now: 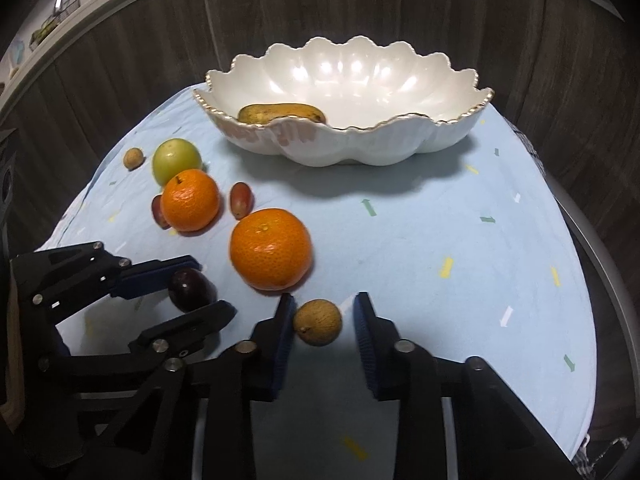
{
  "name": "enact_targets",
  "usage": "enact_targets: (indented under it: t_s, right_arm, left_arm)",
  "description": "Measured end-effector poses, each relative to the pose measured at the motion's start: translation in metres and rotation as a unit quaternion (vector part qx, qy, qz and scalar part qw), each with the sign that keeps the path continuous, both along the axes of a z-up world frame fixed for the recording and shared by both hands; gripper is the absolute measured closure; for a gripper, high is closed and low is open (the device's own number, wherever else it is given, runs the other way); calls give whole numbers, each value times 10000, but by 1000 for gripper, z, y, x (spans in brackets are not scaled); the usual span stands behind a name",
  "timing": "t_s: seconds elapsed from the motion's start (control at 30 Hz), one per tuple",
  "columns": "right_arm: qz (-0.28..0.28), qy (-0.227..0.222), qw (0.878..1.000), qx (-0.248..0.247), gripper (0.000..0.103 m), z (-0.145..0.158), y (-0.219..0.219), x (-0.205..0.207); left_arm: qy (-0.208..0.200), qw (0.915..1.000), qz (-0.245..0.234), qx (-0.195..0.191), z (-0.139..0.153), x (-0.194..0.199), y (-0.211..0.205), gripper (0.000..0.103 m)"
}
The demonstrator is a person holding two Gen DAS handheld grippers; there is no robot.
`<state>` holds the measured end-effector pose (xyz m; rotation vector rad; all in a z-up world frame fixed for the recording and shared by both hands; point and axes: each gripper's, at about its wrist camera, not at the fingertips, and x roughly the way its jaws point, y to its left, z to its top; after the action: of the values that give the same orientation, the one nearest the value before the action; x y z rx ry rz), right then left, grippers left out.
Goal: Organize fruits
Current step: 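Lower the right tool to the brown longan and close on it, then lift the dark plum with the left tool while the right tool lifts the longan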
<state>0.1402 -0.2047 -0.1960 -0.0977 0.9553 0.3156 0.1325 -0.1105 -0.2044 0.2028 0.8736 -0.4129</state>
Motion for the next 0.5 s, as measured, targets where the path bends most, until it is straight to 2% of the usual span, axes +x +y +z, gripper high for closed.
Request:
enact_targets:
  t_s: [0.5]
  right_arm:
    - [-57, -159, 9999, 23, 78, 8, -2, -6]
  left_arm:
    - [-23, 9999, 148, 71, 3, -3, 5, 74]
